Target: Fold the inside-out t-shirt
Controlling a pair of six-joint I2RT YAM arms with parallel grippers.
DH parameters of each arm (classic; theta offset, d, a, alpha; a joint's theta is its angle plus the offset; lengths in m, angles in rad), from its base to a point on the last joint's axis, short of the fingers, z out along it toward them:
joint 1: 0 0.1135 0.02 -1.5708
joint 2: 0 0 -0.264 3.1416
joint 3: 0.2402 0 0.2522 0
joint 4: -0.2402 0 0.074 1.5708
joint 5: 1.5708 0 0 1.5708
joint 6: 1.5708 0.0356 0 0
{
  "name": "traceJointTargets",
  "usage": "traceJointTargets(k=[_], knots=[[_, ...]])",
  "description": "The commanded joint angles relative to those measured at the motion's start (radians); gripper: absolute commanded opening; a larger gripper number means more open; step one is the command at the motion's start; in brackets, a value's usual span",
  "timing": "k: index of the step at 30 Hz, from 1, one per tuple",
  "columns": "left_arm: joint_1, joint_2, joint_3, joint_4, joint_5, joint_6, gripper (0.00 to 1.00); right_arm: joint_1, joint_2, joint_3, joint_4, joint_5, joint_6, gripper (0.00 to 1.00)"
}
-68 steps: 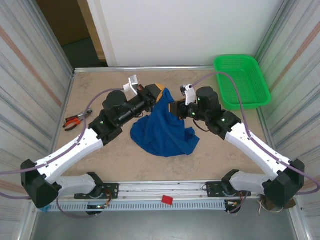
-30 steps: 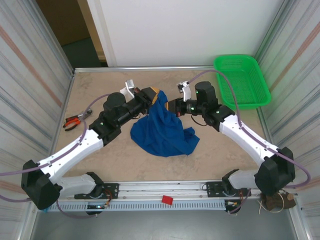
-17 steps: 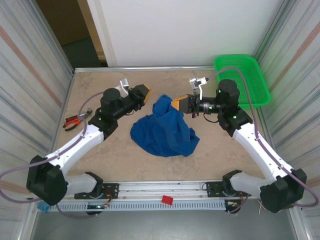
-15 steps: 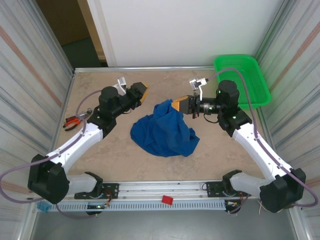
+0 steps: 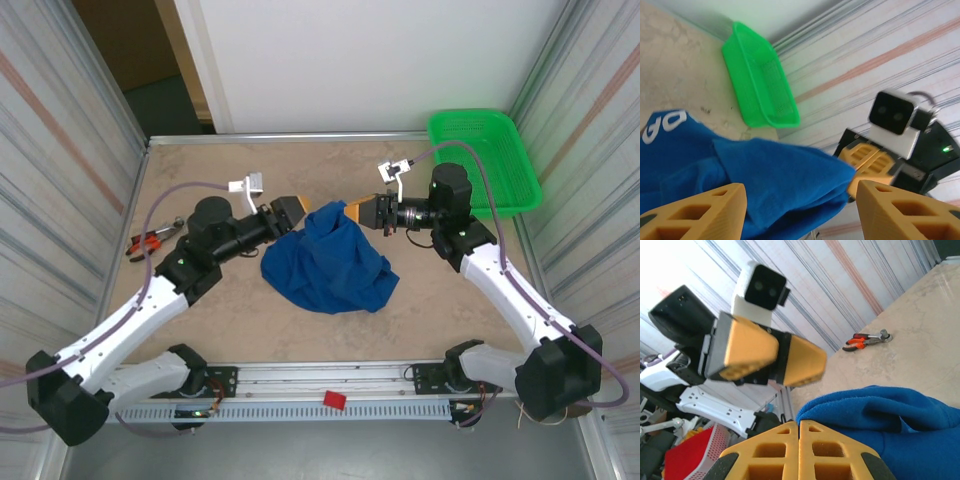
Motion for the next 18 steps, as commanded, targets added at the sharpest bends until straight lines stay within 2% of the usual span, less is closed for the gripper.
traceJointTargets(k=[1,9,18], knots=[[-0.03,0.037,-0.023,0.029,-0.045,0.001,0.59,-0.006,0.003,-0.004,0.036,0.001,0.019,0.0],[-0.035,0.113,0.028,0.061,-0.014,0.014,0.56,-0.008,-0.002,-0.012,0.039,0.015,0.024,0.0],[-0.041,0.162,0.068,0.093,0.011,0.01,0.47,-0.009,0.001,-0.021,0.051,0.02,0.028,0.0]])
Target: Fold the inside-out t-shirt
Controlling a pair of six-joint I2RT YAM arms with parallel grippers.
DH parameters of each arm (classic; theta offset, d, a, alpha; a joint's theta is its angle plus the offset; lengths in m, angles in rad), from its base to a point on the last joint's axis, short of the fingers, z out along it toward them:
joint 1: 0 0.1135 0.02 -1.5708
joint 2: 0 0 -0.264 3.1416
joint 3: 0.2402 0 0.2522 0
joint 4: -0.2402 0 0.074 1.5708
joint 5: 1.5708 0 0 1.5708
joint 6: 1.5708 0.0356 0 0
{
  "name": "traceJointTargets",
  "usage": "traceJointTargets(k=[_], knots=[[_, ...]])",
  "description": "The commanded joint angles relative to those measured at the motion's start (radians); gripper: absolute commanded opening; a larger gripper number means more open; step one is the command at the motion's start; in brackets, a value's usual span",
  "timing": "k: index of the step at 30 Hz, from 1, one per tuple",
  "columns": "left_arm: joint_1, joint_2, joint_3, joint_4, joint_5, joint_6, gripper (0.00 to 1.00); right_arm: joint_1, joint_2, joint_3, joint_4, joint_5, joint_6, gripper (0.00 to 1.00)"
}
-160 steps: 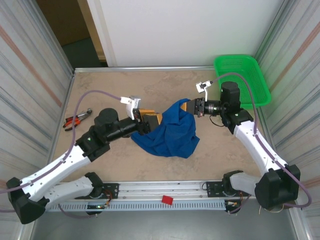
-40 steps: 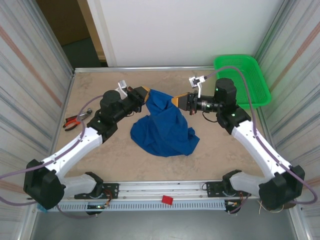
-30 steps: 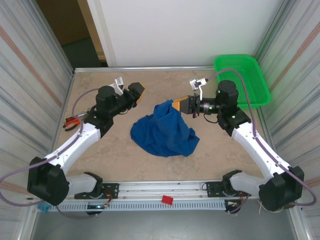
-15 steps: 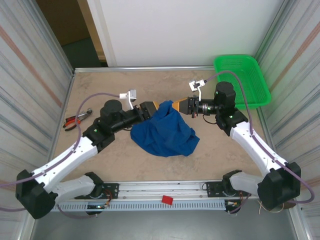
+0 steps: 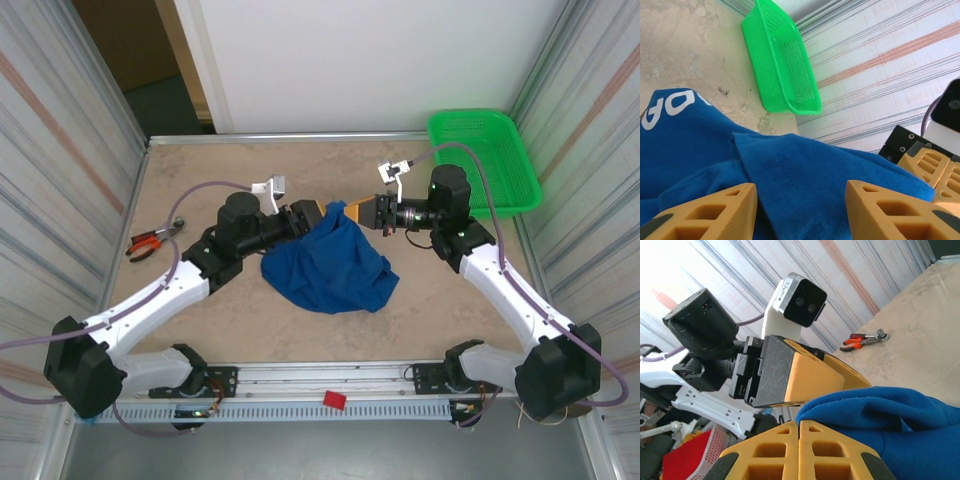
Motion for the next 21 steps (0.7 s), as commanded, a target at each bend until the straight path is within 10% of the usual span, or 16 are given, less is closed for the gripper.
traceJointTargets(k=[1,8,17,21], knots=[[-0.014,0.008,0.043,0.048,0.023,0.009,0.46,-0.009,0.001,-0.008,0.037,0.007,0.021,0.0],[-0.021,0.009,0.052,0.078,0.052,-0.007,0.01,-0.013,0.02,-0.017,0.048,0.032,0.017,0.0],[-0.022,-0.028,0.212,0.091,0.089,-0.05,0.0,-0.063,0.116,-0.035,0.101,0.097,0.058,0.0],[-0.026,-0.02,0.257,0.125,0.088,-0.089,0.0,-0.074,0.072,-0.021,-0.051,0.21,0.006,0.58]])
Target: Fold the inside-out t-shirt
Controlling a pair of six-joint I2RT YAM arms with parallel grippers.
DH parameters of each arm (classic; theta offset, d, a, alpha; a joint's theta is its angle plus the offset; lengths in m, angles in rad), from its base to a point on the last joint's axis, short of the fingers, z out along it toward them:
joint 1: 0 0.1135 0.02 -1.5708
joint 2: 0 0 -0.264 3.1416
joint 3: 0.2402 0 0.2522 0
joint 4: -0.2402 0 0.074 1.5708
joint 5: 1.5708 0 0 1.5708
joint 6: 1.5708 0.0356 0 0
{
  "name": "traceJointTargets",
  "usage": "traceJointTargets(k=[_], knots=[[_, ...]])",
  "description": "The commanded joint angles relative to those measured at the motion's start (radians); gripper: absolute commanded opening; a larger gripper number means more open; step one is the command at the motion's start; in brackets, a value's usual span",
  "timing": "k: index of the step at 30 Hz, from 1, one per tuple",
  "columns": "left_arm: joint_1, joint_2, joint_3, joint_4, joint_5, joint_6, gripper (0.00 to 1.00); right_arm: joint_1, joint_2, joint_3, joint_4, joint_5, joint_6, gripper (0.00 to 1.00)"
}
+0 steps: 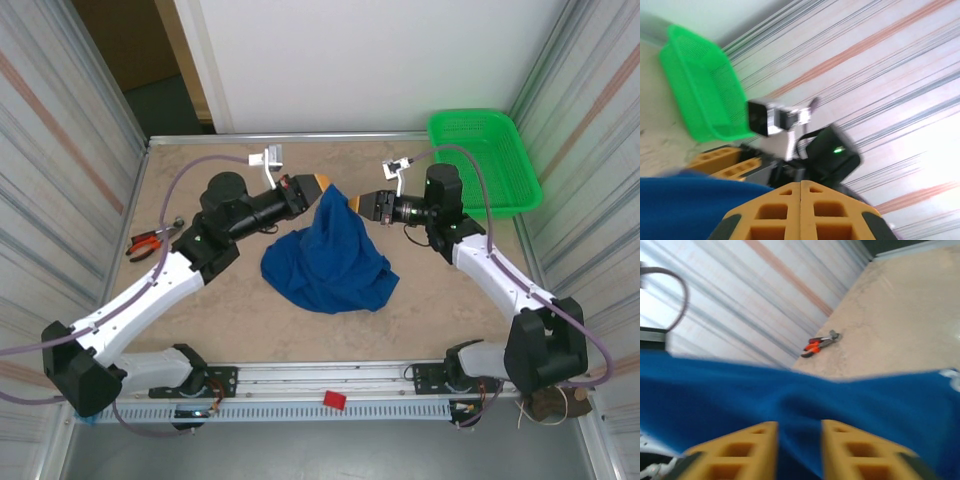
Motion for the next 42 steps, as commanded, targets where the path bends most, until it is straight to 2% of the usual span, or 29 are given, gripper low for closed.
traceJointTargets(k=[1,4,6,9,11,13,14,19,20,21,23,26,29,32,35,37,40,42], knots=[[-0.01,-0.019,0.05,0.064,0.022,-0.042,0.0,-0.003,-0.083,0.017,-0.137,0.13,-0.056,0.6],[-0.018,-0.008,0.055,0.078,0.012,-0.063,0.0,0.047,-0.204,0.049,-0.321,0.271,-0.145,0.56],[-0.02,-0.001,0.05,0.087,0.009,-0.078,0.0,0.134,-0.274,0.075,-0.423,0.394,-0.211,0.54],[-0.022,0.011,0.039,0.104,0.01,-0.099,0.0,0.25,-0.335,0.099,-0.471,0.52,-0.25,0.53],[-0.024,0.015,0.037,0.103,0.009,-0.103,0.0,0.286,-0.331,0.122,-0.471,0.549,-0.262,0.55],[-0.026,0.017,0.038,0.103,0.008,-0.106,0.0,0.303,-0.306,0.149,-0.459,0.553,-0.27,0.65],[-0.028,0.017,0.04,0.102,0.007,-0.104,0.0,0.309,-0.278,0.16,-0.451,0.555,-0.278,0.66],[-0.038,0.017,0.049,0.097,0.006,-0.106,0.0,0.311,-0.142,0.233,-0.393,0.556,-0.3,0.63],[-0.038,0.018,0.05,0.097,0.005,-0.107,0.0,0.31,-0.12,0.247,-0.383,0.546,-0.3,0.58],[-0.038,0.018,0.05,0.095,0.002,-0.107,0.0,0.308,-0.098,0.267,-0.383,0.533,-0.303,0.44],[-0.038,0.012,0.05,0.062,-0.027,-0.1,0.0,0.298,-0.079,0.298,-0.401,0.477,-0.308,0.0],[-0.004,0.002,0.024,0.039,-0.068,-0.104,0.0,0.265,-0.129,0.276,-0.413,0.369,-0.31,0.0],[0.063,0.001,-0.005,0.03,-0.086,-0.104,0.0,0.191,-0.209,0.219,-0.397,0.116,-0.292,0.0],[0.132,0.028,-0.014,0.036,-0.077,-0.085,0.0,0.137,-0.281,0.149,-0.297,-0.106,-0.222,0.0],[0.18,0.076,-0.011,0.057,-0.051,-0.076,0.0,0.115,-0.265,0.135,-0.192,-0.271,-0.139,0.0],[0.201,0.105,-0.005,0.071,-0.02,-0.068,0.0,0.116,-0.232,0.144,-0.187,-0.285,-0.136,0.0],[0.229,0.114,-0.002,0.078,0.061,-0.032,0.01,0.099,-0.209,0.14,-0.173,-0.23,-0.131,0.0],[0.229,0.068,-0.016,0.033,0.078,0.02,0.23,0.076,-0.197,0.138,-0.163,-0.177,-0.109,0.0]])
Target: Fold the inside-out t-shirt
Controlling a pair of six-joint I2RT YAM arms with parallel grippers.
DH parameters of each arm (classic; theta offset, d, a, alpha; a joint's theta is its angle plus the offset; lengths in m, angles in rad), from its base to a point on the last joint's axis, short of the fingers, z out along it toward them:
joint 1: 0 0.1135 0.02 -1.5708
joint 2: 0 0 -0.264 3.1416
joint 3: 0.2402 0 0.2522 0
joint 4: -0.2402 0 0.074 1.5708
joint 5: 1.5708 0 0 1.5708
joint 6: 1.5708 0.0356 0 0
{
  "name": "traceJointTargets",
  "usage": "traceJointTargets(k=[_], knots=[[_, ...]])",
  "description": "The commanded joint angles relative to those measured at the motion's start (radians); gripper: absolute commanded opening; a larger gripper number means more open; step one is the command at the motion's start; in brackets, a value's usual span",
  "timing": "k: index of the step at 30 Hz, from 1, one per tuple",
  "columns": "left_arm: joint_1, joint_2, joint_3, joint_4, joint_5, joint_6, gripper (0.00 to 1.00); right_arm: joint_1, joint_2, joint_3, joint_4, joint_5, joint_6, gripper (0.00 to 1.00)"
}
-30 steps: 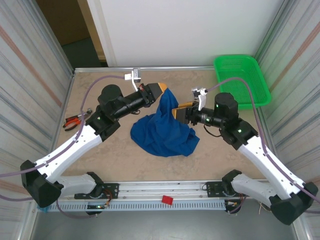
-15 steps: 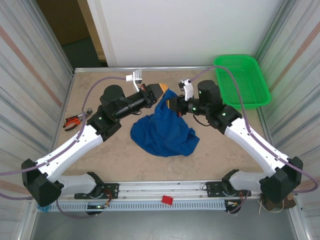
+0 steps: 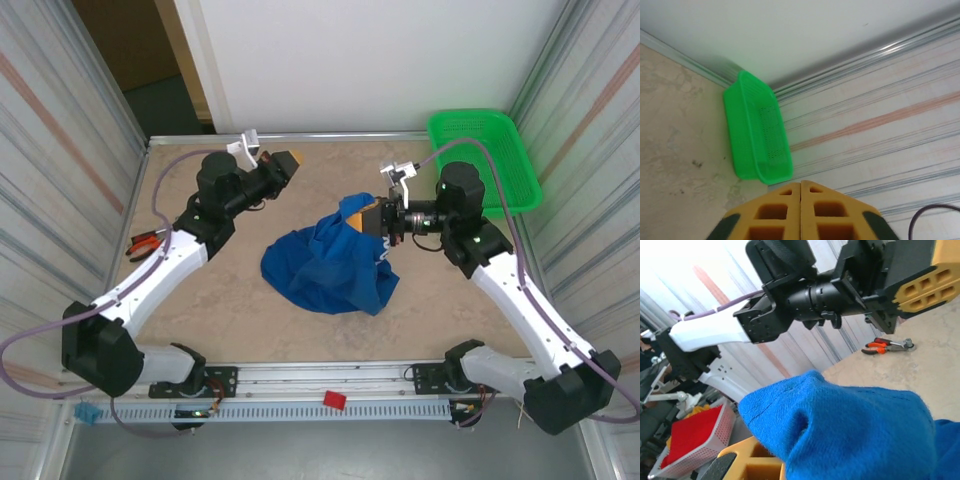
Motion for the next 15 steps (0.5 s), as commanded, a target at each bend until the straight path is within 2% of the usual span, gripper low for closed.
traceJointTargets(k=[1,3,6,10,15], knots=[[-0.001,-0.088,-0.016,-0.02,0.07,0.101,0.31,-0.035,0.012,-0.007,0.069,0.007,0.064,0.0],[-0.024,-0.167,-0.037,-0.127,0.045,0.171,0.44,-0.044,0.021,-0.007,0.07,0.043,0.073,0.0],[-0.088,-0.259,-0.062,-0.242,0.001,0.216,0.56,-0.046,0.035,-0.01,0.067,0.08,0.074,0.0],[-0.204,-0.304,-0.089,-0.337,-0.102,0.219,0.62,-0.047,0.054,-0.014,0.072,0.097,0.077,0.0],[-0.259,-0.256,-0.081,-0.411,-0.171,0.207,0.64,-0.048,0.058,-0.02,0.078,0.114,0.084,0.0]])
